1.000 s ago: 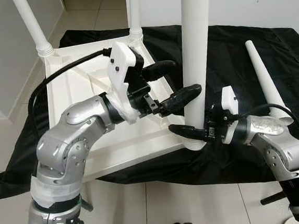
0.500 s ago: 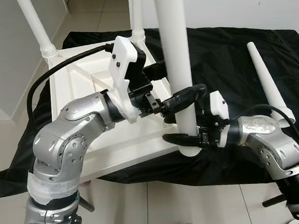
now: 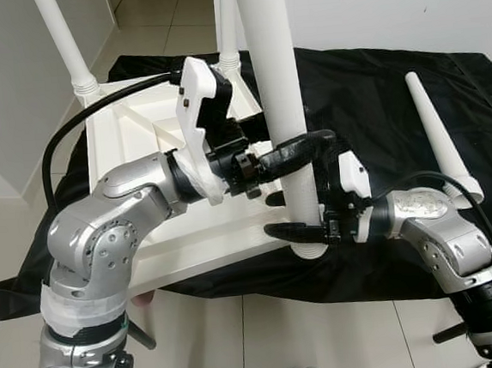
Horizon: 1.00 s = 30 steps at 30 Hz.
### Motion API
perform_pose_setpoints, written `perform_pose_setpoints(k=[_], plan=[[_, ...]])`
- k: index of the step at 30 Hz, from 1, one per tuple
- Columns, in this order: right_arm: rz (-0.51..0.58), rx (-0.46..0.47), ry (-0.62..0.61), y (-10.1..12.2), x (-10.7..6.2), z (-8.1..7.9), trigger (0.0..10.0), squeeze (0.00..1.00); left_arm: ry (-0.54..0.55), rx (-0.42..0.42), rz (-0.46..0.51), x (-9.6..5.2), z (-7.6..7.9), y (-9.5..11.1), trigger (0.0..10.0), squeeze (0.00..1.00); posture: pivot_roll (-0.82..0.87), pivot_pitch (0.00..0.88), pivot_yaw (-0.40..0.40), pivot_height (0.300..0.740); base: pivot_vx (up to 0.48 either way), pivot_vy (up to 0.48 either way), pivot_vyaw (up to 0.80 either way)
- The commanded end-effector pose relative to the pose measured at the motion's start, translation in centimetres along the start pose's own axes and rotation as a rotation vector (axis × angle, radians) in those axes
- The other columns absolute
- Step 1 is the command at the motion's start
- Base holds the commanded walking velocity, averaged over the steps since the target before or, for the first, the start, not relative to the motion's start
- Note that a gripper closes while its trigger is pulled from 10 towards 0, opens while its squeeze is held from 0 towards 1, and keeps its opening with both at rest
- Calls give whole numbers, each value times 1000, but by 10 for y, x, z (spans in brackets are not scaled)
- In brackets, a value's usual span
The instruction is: Building children table
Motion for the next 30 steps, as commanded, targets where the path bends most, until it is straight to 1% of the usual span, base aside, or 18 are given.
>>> perform_pose_setpoints(k=[1,9,10,11,12,14,15,17,19,20,21,22,23,24,25,27,30], plan=[[-1,-15,19,2,3,0,10000,0,-46,12,2,2,7,5,0,0,-31,78,3,740,0,0,0],[1,-11,14,2,3,1,10000,0,-51,10,3,1,7,6,0,0,-32,78,6,740,0,0,0],[9,18,4,3,3,2,10000,624,-35,26,1,1,5,7,0,0,-32,79,6,740,0,0,0],[10,26,2,3,2,3,10000,624,-31,31,0,1,5,8,0,0,-32,79,6,740,0,0,0],[20,64,-3,3,2,4,10000,1000,-8,55,-8,1,1,8,10000,0,-32,80,6,740,0,0,0],[31,76,-10,5,1,6,10000,1000,8,71,-15,0,-2,9,10000,0,-31,80,6,740,0,0,0],[39,78,-36,6,1,11,10000,1000,23,79,-19,0,-5,10,10000,0,-31,79,6,740,0,0,0],[49,60,-83,8,1,19,10000,1000,46,90,-21,-2,-10,13,10000,0,-30,78,6,740,0,0,0],[50,53,-98,9,0,21,10000,1000,54,94,-21,-2,-11,14,10000,0,-30,78,6,740,0,0,0],[55,41,-125,10,0,25,10000,1000,102,99,-25,-2,-19,17,10000,0,-30,77,6,740,0,0,0],[56,23,-157,11,0,30,10000,1000,157,71,-36,-2,-29,18,10000,0,-30,78,6,740,0,0,0],[56,12,-178,11,0,33,10000,1000,193,49,-44,-2,-35,19,10000,0,-30,78,6,740,0,0,0],[54,6,-215,12,0,38,10000,867,238,54,-35,-3,-43,23,10000,0,-30,78,7,740,0,0,0],[54,6,-215,12,0,38,10000,867,238,54,-35,-3,-43,23,10000,0,-30,78,7,740,0,0,0],[55,-8,-253,12,-1,43,10000,0,277,67,-29,-4,-47,26,10000,0,-29,79,9,740,0,0,0],[63,-5,-300,14,-2,49,10000,0,349,86,-46,-7,-57,28,10000,0,-29,79,9,740,0,0,0],[50,-17,-433,13,-3,65,10000,0,459,82,-65,-10,-73,33,10000,0,-28,82,10,740,0,0,0]])
Point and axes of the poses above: a point about 5 cm out from each wrist's last joint towards the gripper, its own x axis pointing out of the wrist towards the gripper, its own y axis along the axis of the wrist's last joint, z = x × y, the point moved 3 cm from there along x, pointing out of the wrist towards the gripper, and after that the axes turned 6 degrees about -x, right-handed, at the moved point
